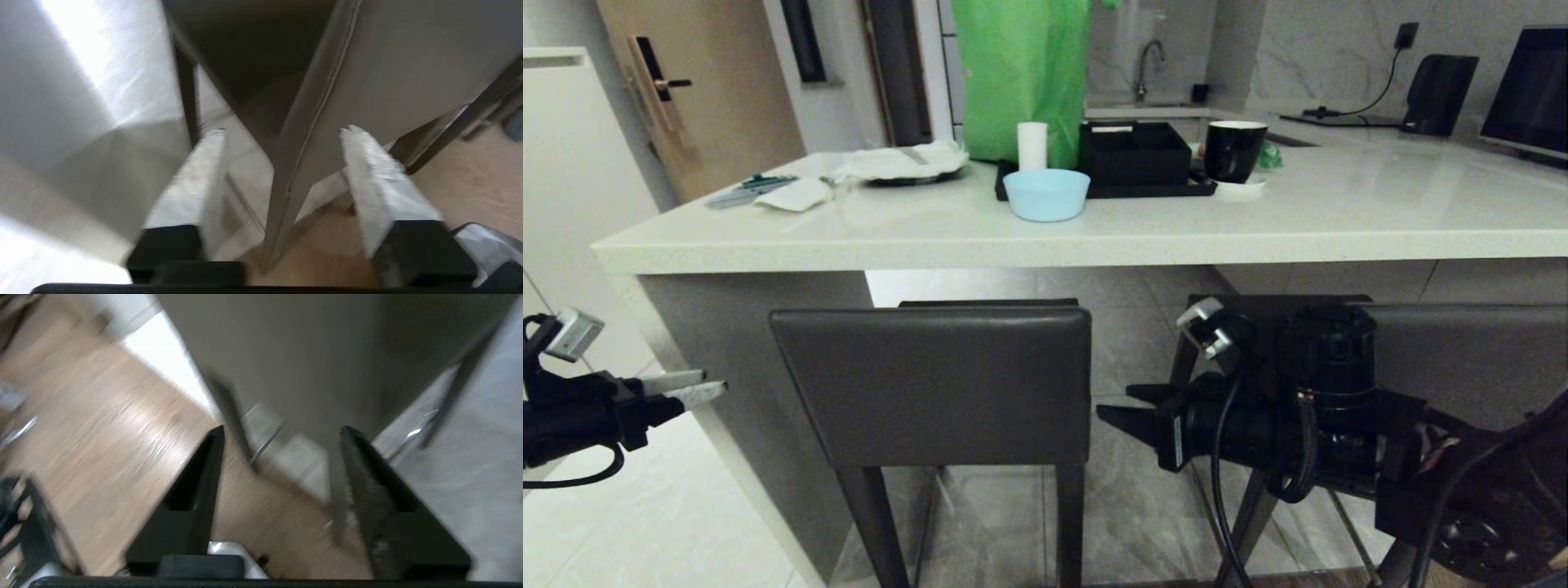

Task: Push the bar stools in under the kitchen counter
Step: Pull the gray chair out from under the dining table

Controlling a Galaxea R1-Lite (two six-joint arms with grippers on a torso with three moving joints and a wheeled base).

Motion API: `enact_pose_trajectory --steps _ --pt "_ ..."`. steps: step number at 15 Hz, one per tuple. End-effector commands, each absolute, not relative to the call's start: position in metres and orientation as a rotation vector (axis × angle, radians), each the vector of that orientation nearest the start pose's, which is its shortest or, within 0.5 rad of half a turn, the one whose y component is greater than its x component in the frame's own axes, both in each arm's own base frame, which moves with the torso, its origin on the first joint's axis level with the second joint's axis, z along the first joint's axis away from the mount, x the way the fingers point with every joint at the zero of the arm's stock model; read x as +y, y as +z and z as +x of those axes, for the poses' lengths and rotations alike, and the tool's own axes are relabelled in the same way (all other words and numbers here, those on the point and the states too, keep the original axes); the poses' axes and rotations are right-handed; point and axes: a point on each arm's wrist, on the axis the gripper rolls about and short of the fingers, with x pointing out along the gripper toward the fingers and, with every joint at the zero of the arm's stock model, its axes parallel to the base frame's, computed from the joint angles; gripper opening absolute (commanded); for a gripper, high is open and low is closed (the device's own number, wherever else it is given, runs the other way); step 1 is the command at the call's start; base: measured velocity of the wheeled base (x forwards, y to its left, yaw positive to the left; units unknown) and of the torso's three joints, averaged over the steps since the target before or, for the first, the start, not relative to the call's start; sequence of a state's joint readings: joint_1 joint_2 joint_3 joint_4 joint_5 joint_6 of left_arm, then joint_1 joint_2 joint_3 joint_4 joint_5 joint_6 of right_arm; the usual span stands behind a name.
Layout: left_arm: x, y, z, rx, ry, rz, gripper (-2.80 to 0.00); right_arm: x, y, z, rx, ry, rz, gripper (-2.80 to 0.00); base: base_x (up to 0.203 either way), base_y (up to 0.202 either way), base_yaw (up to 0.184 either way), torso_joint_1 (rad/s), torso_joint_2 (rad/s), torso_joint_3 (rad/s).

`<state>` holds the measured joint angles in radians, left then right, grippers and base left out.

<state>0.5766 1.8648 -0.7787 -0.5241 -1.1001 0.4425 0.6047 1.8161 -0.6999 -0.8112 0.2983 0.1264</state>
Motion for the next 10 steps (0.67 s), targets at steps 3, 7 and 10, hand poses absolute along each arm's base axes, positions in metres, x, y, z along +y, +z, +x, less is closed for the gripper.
enact_pose_trajectory --steps 3,7,10 --pt "0.154 0.089 0.291 0.217 -0.767 -0.091 0.0 0.195 0.082 0.28 0.367 0.91 0.078 0.0 0.0 0.0 0.0 0.0 0.0 0.0" --pt "0.151 0.081 0.332 0.112 -0.854 -0.003 0.0 0.191 0.068 0.309 0.199 0.958 0.069 0.0 0.0 0.0 0.0 0.0 0.0 0.0" --pt "0.152 0.079 0.353 0.066 -0.869 0.015 0.0 0.189 0.07 0.319 0.17 0.943 0.069 0.0 0.0 0.0 0.0 0.0 0.0 0.0"
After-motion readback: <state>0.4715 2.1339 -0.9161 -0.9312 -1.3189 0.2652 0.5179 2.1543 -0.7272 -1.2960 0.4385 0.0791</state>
